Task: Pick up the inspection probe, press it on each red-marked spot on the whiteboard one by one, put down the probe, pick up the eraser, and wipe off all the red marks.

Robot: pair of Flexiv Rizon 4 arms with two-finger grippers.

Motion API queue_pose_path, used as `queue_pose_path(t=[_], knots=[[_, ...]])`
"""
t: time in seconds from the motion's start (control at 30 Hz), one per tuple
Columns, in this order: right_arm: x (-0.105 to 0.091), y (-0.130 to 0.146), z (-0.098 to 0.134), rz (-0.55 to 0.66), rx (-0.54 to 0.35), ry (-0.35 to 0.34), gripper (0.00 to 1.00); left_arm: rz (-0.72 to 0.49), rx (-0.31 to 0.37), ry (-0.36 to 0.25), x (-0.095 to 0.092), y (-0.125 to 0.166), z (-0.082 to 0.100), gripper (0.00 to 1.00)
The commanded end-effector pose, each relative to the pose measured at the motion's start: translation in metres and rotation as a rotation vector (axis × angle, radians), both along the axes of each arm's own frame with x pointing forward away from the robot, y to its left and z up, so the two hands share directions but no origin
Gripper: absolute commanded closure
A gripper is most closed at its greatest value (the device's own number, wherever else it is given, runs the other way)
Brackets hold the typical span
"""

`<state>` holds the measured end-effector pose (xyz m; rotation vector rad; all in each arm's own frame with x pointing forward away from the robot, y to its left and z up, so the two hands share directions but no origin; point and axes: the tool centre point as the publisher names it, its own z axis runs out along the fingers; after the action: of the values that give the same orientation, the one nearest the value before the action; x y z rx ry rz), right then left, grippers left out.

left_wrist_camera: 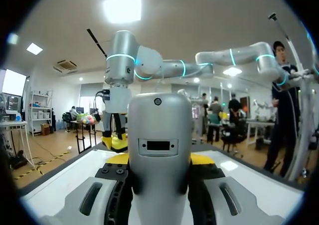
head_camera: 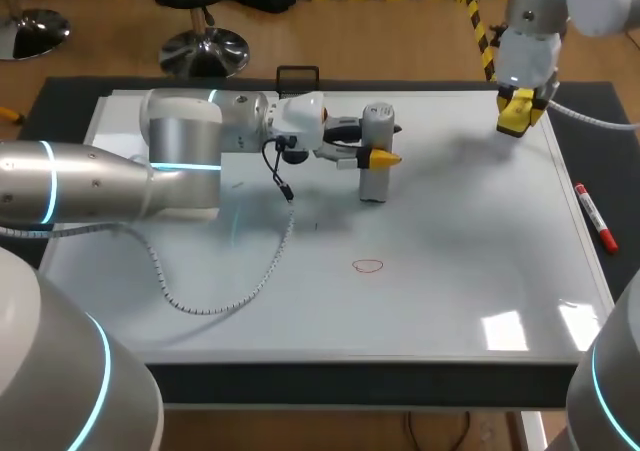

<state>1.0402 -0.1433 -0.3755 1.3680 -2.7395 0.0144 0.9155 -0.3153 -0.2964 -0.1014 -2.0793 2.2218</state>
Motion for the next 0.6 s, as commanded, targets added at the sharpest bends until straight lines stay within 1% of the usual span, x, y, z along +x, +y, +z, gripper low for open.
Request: queue_pose_path(t=[0.03, 0.2, 0.33, 0.47, 0.6], knots=[[0.001, 0.0, 0.001, 0.002, -0.004, 0.002, 1.0, 0.008, 0.0, -0.009, 0.0, 0.004, 0.011, 1.0], [0.001, 0.0, 0.001, 0.002, -0.004, 0.002, 1.0, 0.026, -0.013, -0.025, 0.004, 0.014, 0.024, 1.0], [0.001, 0.0, 0.001, 0.002, -0.004, 0.002, 1.0, 0.054, -0.009, -0.044, 0.009, 0.027, 0.034, 1.0], [0.001, 0.0, 0.001, 0.002, -0.004, 0.002, 1.0, 0.098, -0.005, -0.063, 0.013, 0.046, 0.043, 1.0], [0.001, 0.0, 0.001, 0.002, -0.004, 0.002, 1.0, 0.163, -0.026, -0.072, 0.015, 0.072, 0.05, 1.0]])
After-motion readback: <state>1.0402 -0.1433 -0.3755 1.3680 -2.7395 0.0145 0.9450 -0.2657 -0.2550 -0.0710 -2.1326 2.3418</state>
